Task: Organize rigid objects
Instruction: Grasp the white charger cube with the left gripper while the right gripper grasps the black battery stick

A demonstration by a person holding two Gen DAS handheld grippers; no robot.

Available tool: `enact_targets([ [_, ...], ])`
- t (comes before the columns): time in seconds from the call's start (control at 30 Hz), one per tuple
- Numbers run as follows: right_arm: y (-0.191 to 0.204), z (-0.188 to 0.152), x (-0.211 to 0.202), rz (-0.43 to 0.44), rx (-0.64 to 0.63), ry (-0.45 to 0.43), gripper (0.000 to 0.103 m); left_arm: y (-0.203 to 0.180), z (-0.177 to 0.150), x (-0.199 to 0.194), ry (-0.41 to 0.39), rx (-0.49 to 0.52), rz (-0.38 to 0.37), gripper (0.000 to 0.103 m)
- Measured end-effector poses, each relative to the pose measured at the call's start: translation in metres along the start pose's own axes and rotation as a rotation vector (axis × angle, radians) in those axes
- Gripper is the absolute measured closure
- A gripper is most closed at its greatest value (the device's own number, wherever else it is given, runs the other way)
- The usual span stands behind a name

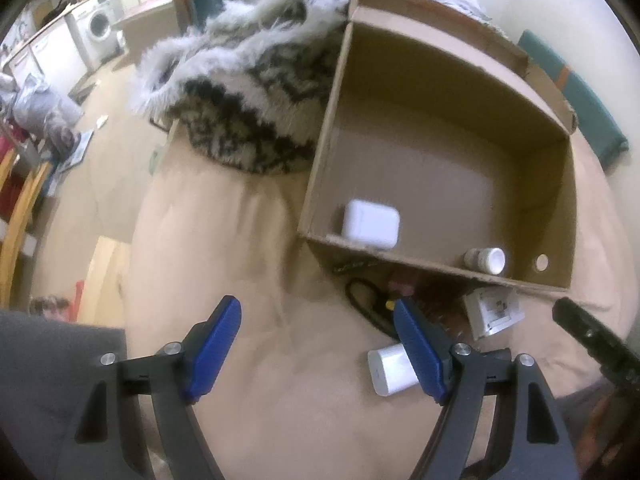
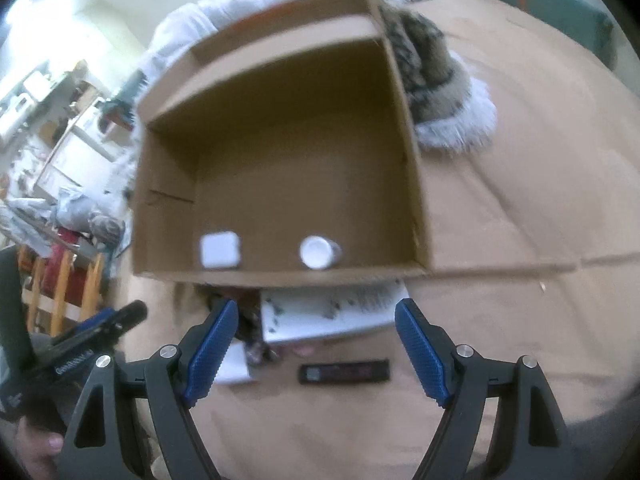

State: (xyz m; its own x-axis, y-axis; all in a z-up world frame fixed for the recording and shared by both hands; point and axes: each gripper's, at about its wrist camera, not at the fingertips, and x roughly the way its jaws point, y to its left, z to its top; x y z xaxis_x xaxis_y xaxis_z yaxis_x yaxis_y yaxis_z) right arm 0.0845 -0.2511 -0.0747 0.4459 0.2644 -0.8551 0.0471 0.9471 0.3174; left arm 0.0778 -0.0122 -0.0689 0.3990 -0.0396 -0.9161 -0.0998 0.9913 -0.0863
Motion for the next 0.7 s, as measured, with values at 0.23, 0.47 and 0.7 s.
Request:
enact_targets([
  [0.23,-0.012,-0.002,0.013,-0.023,0.052,0.054,0.018,0.009,-0.004,0.019,0.067,-0.078,0.004,0.026],
  [0.47,-0.014,-0.002,0.023,-0.012,0.081,0.086,0.018,-0.010,-0.019,0.051,0.205,-0.070,-0.035,0.027],
  [0.7,-0.022,-0.002,0.023,0.017,0.120,0.094,0.018,-0.056,-0.034,0.061,0.237,0.056,-0.058,0.027],
])
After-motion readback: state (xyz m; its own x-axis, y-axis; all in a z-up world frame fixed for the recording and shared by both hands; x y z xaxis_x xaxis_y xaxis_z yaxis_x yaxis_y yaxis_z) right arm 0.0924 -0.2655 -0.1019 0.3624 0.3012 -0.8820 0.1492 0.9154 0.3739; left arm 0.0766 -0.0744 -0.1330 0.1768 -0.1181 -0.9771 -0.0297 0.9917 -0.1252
